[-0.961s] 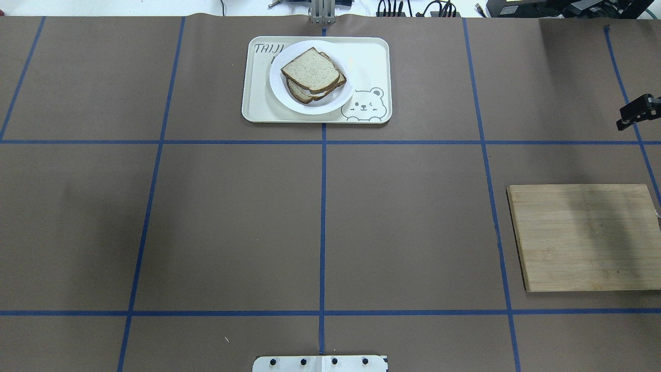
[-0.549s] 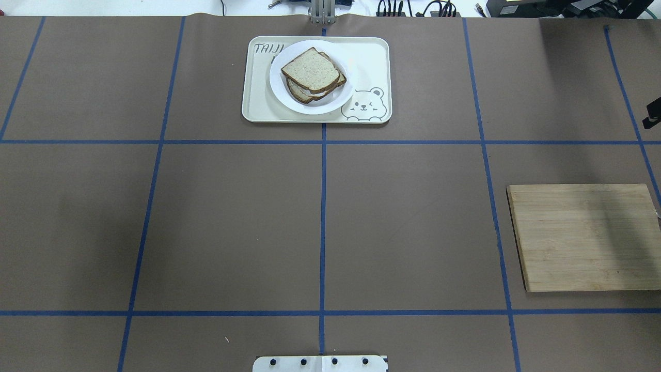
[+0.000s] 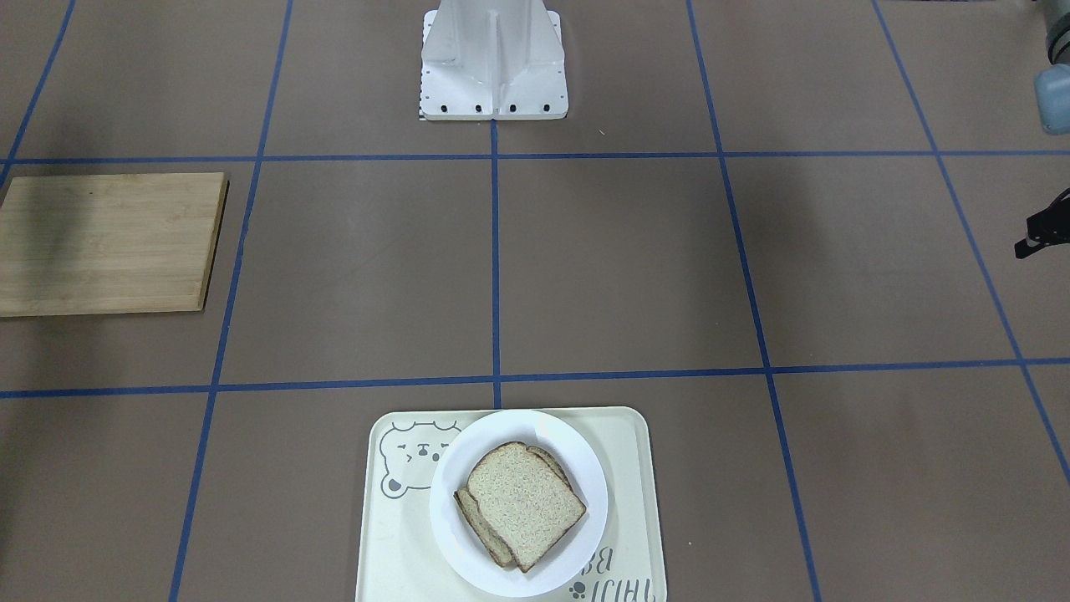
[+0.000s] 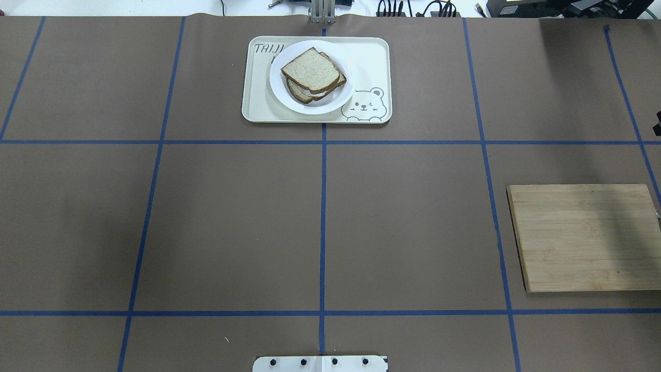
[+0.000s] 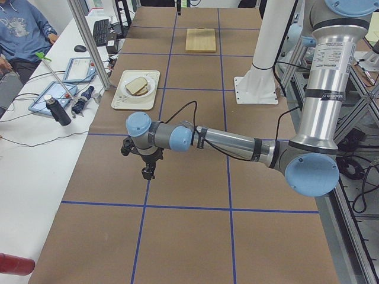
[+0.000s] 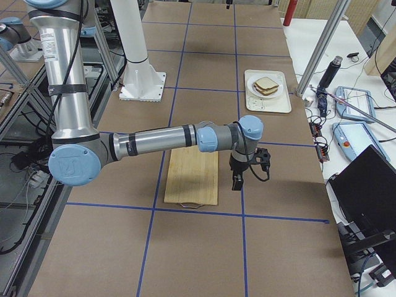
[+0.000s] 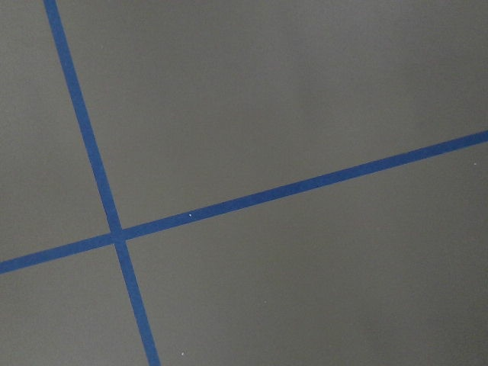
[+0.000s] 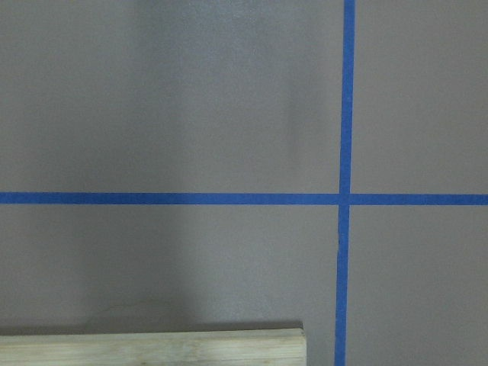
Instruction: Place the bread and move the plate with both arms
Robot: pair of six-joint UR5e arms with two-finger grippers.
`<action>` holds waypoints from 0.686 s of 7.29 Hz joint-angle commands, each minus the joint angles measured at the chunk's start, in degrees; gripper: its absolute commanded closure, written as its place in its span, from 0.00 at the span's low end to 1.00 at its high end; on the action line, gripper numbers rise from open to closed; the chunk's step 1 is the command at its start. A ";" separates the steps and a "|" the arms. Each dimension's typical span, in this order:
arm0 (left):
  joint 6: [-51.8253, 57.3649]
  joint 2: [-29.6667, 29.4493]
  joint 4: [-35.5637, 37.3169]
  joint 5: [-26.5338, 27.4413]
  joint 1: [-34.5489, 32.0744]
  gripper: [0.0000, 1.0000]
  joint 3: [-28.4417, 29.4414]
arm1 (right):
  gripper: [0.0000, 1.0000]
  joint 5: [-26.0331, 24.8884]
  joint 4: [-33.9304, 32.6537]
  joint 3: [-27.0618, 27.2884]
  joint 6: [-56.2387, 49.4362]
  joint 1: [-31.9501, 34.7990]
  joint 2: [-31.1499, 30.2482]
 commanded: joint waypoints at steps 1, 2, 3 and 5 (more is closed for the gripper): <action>-0.59 -0.14 0.21 0.16 -0.05 0.02 0.09 | 0.00 0.22 0.34 -0.18 0.32 -0.06 0.36; -0.68 -0.05 0.21 0.25 -0.31 0.02 -0.08 | 0.00 0.39 0.52 -0.09 0.41 -0.14 0.62; -0.68 -0.05 0.21 2.68 -0.49 0.02 -0.08 | 0.00 0.39 0.69 -0.09 0.50 -0.06 0.28; -0.68 0.04 0.03 4.82 -0.49 0.02 -0.17 | 0.00 0.56 0.69 0.08 0.50 -0.06 0.28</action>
